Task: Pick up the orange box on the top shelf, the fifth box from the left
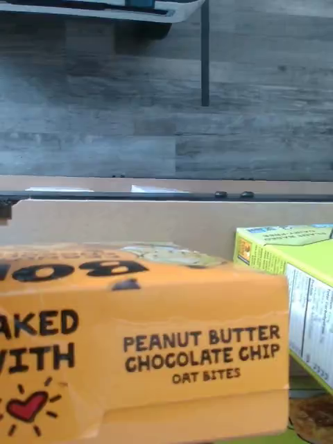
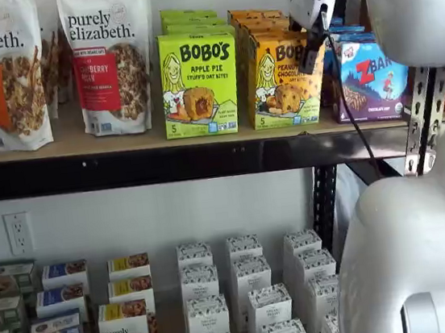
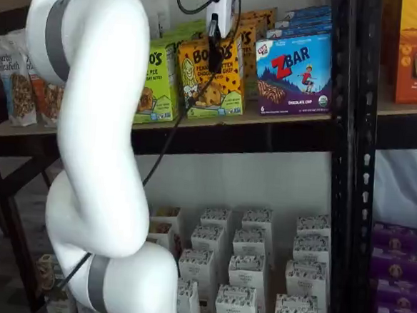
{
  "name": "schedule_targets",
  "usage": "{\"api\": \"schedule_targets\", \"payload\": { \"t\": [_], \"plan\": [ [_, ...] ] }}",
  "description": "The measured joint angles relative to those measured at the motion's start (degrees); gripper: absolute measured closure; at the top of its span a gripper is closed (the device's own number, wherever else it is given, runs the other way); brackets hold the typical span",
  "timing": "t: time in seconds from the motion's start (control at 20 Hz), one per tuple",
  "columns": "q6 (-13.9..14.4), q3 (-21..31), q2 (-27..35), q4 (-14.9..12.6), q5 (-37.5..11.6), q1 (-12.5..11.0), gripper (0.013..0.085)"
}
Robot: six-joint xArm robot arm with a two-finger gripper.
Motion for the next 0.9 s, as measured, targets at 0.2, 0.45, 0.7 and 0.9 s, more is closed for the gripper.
{"api": "schedule_targets", "payload": {
  "t": [0.2,0.45,0.7,0.9],
  "plan": [
    [0.0,0.7,-0.4,0.1,-0.9,0.1,0.033],
    [0.1,1.0,-0.6,0.3,-1.3,0.1,0.033],
    [0.0,1.6,-1.0,0.6,-2.1,0.1,0.033],
    [0.0,1.7,-1.1,1.0,-2.3,0.0,0.037]
  ]
}}
